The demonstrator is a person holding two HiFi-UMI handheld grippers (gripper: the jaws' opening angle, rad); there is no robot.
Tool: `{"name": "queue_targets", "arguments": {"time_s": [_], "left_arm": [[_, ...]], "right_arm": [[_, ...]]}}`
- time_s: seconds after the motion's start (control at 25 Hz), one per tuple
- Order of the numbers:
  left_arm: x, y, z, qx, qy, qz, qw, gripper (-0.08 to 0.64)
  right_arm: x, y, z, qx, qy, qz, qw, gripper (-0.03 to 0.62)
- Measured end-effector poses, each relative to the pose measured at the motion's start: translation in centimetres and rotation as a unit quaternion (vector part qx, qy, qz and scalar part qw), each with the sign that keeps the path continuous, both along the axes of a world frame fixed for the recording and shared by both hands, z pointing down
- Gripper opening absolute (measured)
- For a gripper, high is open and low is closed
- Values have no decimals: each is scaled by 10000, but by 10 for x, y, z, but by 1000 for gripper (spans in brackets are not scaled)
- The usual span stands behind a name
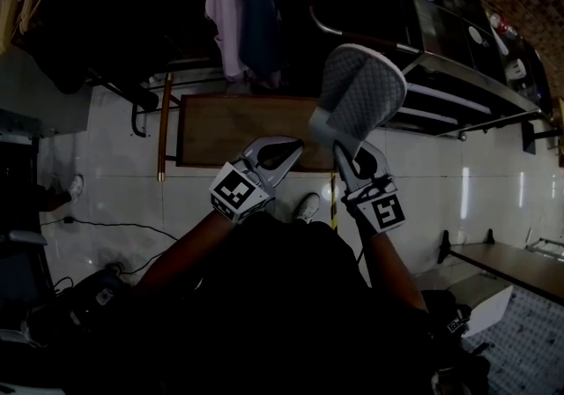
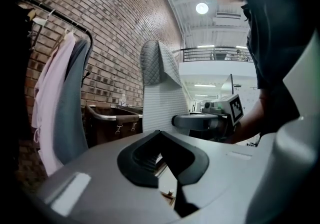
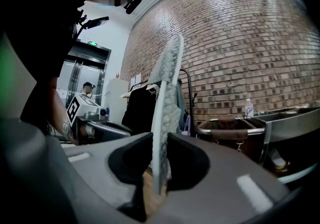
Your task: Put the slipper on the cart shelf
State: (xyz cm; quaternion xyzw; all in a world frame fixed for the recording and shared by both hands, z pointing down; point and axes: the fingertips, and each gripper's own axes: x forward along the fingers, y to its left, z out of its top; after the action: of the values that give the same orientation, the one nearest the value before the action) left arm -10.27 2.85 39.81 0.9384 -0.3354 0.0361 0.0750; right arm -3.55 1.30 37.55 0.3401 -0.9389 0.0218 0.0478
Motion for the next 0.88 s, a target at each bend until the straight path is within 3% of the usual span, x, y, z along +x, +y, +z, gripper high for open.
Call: {"name": "queue_targets", "arguments": {"time_s": [0.12,0.32,0.88], "left_arm": [[1,1,-2,39,-45,6,10000,0],[-3,1,-5,89,314,-50,9995,0],[-6,5,-2,80,393,157,9991,0]], "right_arm": [[0,0,1,-9,-3,13,10000,64],[-1,1,5,-83,14,26,10000,64],[-5,11,16,-268,171,184,9993,64]]}}
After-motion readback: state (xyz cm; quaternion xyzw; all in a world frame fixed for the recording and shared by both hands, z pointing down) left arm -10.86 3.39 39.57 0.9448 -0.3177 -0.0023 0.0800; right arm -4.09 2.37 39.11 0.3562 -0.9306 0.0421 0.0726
